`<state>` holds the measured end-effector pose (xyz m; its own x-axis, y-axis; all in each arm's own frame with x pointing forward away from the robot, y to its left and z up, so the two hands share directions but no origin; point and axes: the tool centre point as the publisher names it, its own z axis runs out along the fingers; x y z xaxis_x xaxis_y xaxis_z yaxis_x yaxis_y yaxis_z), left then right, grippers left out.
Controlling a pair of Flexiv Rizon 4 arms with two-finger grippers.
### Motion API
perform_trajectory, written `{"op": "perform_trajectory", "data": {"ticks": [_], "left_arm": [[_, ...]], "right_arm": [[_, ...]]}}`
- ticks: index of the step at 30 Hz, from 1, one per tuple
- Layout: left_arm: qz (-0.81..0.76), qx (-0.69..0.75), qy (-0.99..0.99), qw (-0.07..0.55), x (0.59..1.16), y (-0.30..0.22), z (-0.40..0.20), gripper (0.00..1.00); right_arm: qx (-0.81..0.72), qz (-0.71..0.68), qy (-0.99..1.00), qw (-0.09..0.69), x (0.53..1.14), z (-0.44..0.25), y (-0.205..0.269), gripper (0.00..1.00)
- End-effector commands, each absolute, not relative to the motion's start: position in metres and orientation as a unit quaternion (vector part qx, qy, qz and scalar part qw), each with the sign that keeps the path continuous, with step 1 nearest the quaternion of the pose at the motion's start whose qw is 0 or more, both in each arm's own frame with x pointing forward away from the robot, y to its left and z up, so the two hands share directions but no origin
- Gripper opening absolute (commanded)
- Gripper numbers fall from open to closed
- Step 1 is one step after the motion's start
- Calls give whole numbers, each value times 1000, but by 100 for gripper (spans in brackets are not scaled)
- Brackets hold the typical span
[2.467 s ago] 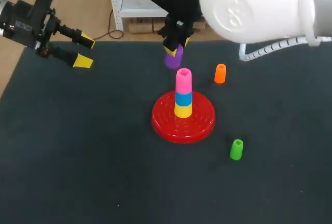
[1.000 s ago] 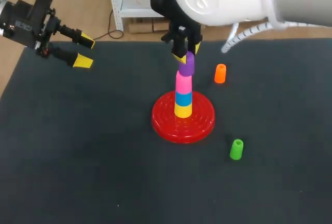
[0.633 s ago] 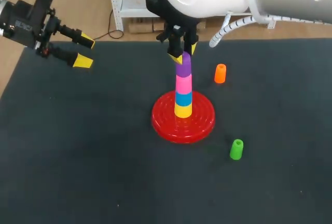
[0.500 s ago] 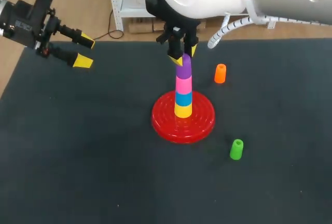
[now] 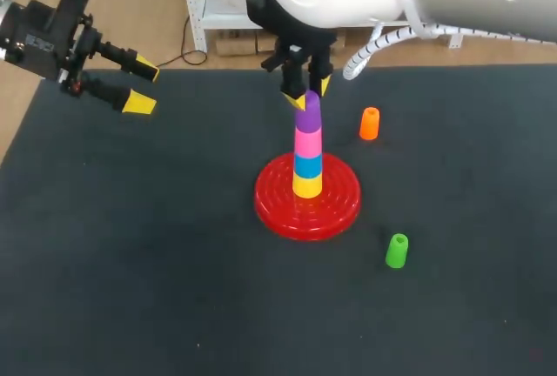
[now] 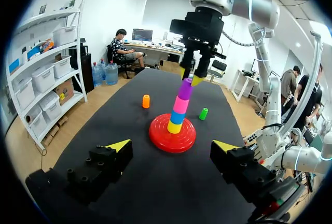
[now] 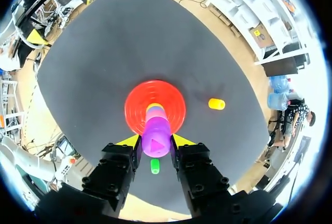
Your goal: Pick up and stack the cylinders on the red base in this order: pink,purple,orange,green
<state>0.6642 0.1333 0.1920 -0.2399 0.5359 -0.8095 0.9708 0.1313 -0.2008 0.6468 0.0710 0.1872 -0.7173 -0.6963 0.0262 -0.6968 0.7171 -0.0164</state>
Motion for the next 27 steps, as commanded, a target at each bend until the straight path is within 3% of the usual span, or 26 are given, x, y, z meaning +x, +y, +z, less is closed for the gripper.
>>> {"op": "perform_trajectory", "data": {"ticks": [1,17,18,19,27], "left_arm": [[-373,543,692,294,663,134,191,100],[-373,543,692,294,663,134,191,100],[-373,543,692,294,663,134,191,100],[-373,543,692,294,663,134,191,100],[-373,543,692,294,663,134,191,100]], "right_arm": [[372,10,-928,10,649,180,68,0],[370,-5,-929,20,647,174,65,0],[372,-5,-928,18,648,179,65,26],[373,-11,-928,13,649,184,66,100],[357,-34,-932,-47,686,240,49,100]]}}
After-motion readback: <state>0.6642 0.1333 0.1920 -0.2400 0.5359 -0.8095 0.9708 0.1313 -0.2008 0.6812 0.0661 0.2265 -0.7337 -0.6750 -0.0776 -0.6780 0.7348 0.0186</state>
